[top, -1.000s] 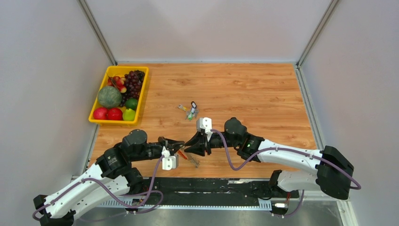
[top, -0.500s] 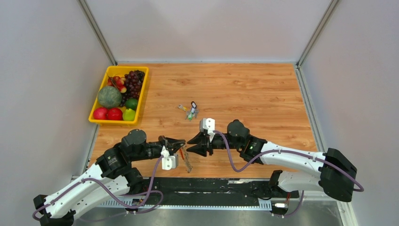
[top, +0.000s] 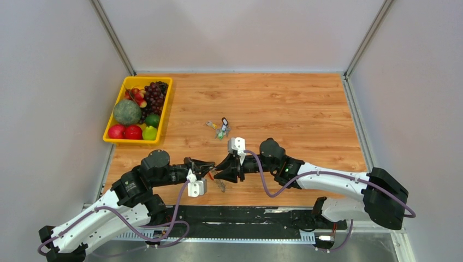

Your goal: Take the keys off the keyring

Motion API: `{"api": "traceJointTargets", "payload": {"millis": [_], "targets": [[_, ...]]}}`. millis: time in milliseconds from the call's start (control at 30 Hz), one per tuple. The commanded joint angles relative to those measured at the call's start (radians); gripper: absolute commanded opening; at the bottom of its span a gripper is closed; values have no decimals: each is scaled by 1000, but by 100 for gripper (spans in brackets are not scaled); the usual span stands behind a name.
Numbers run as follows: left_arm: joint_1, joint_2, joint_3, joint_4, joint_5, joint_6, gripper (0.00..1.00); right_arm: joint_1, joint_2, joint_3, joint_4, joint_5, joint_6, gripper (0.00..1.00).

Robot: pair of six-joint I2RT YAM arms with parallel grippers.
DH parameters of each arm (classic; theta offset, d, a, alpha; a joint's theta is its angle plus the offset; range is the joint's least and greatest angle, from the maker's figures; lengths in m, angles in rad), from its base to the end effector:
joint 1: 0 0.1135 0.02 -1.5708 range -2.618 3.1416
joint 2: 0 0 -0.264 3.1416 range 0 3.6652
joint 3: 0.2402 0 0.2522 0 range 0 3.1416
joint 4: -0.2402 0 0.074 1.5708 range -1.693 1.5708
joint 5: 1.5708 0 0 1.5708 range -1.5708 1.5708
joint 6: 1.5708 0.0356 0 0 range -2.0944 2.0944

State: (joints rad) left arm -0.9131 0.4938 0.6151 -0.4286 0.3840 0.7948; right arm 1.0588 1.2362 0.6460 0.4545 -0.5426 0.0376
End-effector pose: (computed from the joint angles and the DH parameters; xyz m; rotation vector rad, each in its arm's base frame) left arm 0.0661 -0.1074 0.2955 1.5758 1.0224 -0.4413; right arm 0.1181 0.2476 0.2622 -1.2655 1.3618 1.2506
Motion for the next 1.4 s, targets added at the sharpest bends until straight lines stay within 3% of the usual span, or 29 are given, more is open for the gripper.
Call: {"api": "traceJointTargets", "payload": {"millis": [0,200,333,600,733,1067,1367], "targets": [[0,-3,9,54,22,14,0,4,-14,26,97,-45,28,34],[0,0,8,55,24,14,0,6,-31,25,99,-51,22,30],[1,-1,8,54,24,14,0,5,-18,39,87,-65,21,21],[0,-1,9,54,27,12,0,5,3,43,113,-46,30,16],[1,-3,8,54,26,12,0,5,4,46,125,-36,48,1],[1,-7,8,54,19,12,0,-14,-67,-8,149,-102,88,0],[1,-11,5,54,18,16,0,-54,-107,-23,230,-228,239,0]]}}
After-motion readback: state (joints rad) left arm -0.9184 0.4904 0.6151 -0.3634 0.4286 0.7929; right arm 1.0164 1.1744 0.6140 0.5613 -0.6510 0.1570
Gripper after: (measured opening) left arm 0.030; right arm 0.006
